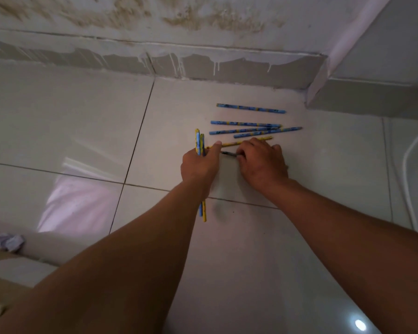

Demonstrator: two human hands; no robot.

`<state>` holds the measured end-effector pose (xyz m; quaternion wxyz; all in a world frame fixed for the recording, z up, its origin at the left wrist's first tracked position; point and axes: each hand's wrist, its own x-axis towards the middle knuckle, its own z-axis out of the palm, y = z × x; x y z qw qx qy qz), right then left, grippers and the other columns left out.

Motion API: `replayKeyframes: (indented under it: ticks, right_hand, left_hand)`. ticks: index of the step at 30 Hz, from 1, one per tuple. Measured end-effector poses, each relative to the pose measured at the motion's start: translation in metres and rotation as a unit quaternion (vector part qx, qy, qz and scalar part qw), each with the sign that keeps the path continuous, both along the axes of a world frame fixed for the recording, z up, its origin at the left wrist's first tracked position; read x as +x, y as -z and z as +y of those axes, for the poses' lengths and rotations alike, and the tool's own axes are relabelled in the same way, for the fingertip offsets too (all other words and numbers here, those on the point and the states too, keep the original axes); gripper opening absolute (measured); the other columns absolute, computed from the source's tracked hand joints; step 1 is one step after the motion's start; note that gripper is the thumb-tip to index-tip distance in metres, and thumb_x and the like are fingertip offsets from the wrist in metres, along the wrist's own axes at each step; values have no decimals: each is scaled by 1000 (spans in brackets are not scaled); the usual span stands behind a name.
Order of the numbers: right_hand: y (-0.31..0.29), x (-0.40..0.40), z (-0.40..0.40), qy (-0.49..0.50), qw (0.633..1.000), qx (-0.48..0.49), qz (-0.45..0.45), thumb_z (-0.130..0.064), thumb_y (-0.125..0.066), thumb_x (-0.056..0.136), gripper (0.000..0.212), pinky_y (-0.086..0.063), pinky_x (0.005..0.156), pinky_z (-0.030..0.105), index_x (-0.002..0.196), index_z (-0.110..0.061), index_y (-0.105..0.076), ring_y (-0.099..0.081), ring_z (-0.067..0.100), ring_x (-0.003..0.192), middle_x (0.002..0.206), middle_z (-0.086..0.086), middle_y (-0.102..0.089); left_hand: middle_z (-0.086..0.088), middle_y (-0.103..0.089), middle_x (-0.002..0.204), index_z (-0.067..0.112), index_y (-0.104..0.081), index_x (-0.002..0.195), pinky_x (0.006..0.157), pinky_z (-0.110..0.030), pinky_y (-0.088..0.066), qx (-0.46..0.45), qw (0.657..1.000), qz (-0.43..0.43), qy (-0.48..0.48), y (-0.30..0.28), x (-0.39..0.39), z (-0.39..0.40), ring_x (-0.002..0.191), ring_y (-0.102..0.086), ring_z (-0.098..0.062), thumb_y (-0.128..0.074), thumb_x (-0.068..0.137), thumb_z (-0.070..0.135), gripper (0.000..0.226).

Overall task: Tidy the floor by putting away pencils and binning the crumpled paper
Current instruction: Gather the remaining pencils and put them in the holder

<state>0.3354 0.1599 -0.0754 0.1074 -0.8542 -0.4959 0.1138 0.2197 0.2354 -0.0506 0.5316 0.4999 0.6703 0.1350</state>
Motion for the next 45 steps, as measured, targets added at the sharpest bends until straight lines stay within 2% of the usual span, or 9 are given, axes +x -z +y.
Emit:
replayKeyframes:
  ticks: [5,11,23,30,32,34,37,41,45]
  right_hand:
    - [-16,-10,5,95,960,96,246,-26,-64,92,6,-54,83,38,95,-25,-68,-64,16,87,94,-4,-70]
    - [-30,-16,12,101,930,159,317,-22,-66,92,7,-50,75,23,93,-22,-73,-62,6,79,83,-11,-67]
    - [-7,-6,11,33,995,46,86,-17,-50,95,34,-38,99,41,126,-18,-63,-47,24,124,131,0,-55]
    - [-4,-10,13,9,999,-39,-10,-11,-53,92,34,-31,97,42,123,-24,-61,-44,24,123,130,-1,-52]
    - [-3,-11,10,17,999,-39,-31,-11,-54,91,24,-30,86,39,109,-25,-64,-49,25,113,120,1,-55]
    - [-3,-13,7,23,998,-43,-41,-12,-53,92,18,-27,81,38,101,-24,-62,-51,26,106,113,2,-57]
    - [-6,-17,5,56,998,-28,23,-19,-50,96,13,-33,87,39,100,-25,-62,-55,25,103,108,1,-59]
    - [-17,-26,6,152,957,86,233,-22,-59,93,11,-51,84,33,99,-22,-69,-63,17,90,97,-3,-67]
    - [-29,-33,5,155,920,144,330,-20,-63,93,11,-44,72,14,100,-20,-72,-62,7,84,89,-9,-67]
  left_hand:
    - [0,-53,65,20,-66,75,60,-28,-43,-40,998,-42,6,-11,3,0,58,-48,-16,-76,78,56,39]
    - [-2,-53,62,17,-64,69,53,-24,-41,2,997,-73,-5,-17,14,5,54,-47,-16,-72,86,48,36]
    - [-8,-71,95,21,-62,92,93,-46,-53,93,992,-8,-83,3,-8,25,93,-67,-28,-41,99,57,43]
    - [2,-66,54,19,-53,87,76,-39,-62,15,984,-82,-159,1,-18,30,60,-69,-20,-38,104,47,36]
    - [-1,-63,62,17,-54,90,66,-35,-61,10,981,-90,-173,-2,-18,30,47,-63,-14,-39,105,45,35]
    - [-1,-61,77,20,-56,89,76,-42,-62,44,983,-71,-164,-1,-18,29,60,-67,-20,-41,103,49,35]
    - [-5,-67,84,24,-57,76,87,-51,-58,69,987,-40,-140,-1,-15,29,87,-69,-36,-46,96,56,39]
    - [-6,-63,72,20,-57,65,83,-45,-59,35,994,-16,-98,-12,-6,26,81,-69,-32,-66,79,67,50]
    - [-1,-56,64,21,-54,62,73,-38,-56,6,998,-36,-56,-19,8,20,65,-57,-22,-76,64,73,57]
